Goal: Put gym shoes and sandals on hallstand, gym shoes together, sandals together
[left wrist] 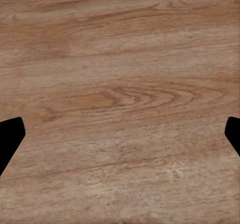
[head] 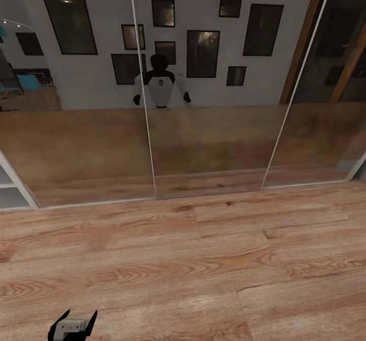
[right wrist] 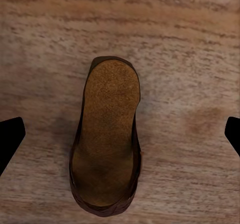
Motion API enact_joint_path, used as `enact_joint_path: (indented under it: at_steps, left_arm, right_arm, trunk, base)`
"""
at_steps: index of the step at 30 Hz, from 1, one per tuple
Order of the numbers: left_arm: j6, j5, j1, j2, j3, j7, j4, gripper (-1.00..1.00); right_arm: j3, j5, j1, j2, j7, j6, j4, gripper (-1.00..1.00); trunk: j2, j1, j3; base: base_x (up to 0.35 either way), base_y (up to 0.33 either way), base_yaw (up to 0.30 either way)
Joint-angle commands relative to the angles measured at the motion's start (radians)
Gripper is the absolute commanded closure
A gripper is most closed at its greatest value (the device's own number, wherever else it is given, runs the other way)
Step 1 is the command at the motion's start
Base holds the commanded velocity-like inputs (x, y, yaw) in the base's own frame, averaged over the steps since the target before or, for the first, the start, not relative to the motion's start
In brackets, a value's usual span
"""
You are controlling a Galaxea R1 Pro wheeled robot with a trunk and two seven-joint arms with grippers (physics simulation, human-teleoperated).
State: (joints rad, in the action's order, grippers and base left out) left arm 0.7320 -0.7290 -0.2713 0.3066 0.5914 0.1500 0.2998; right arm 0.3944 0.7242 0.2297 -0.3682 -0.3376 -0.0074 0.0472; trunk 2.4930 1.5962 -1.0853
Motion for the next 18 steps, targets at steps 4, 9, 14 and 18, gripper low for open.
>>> enact_joint_path:
  at_steps: [4,9,14,18]
  left_arm:
    - [0.000,0.000,0.000,0.000,0.000,0.000,0.000,-1.00]
    - [0.000,0.000,0.000,0.000,0.000,0.000,0.000,-1.00]
    - [-0.002,-0.001,0.006,-0.011,0.006,0.000,-0.027,-1.00]
    - [-0.003,-0.001,0.010,-0.017,0.007,-0.001,-0.048,-1.00]
  right_arm:
    - [0.000,0.000,0.000,0.000,0.000,0.000,0.000,-1.00]
    - [0.000,0.000,0.000,0.000,0.000,0.000,0.000,-1.00]
    - [0.003,0.007,0.011,0.027,0.028,-0.012,0.023,-1.00]
    - [0.006,0.007,0.015,0.049,0.051,-0.023,0.040,-1.00]
  trunk:
    - [0.000,0.000,0.000]
    - [0.000,0.000,0.000]
    - [0.000,0.000,0.000]
    - [0.000,0.000,0.000]
  base:
    - [0.000,0.000,0.000]
    - [0.000,0.000,0.000]
    - [0.068,0.118,0.000]
    - [0.143,0.238,0.000]
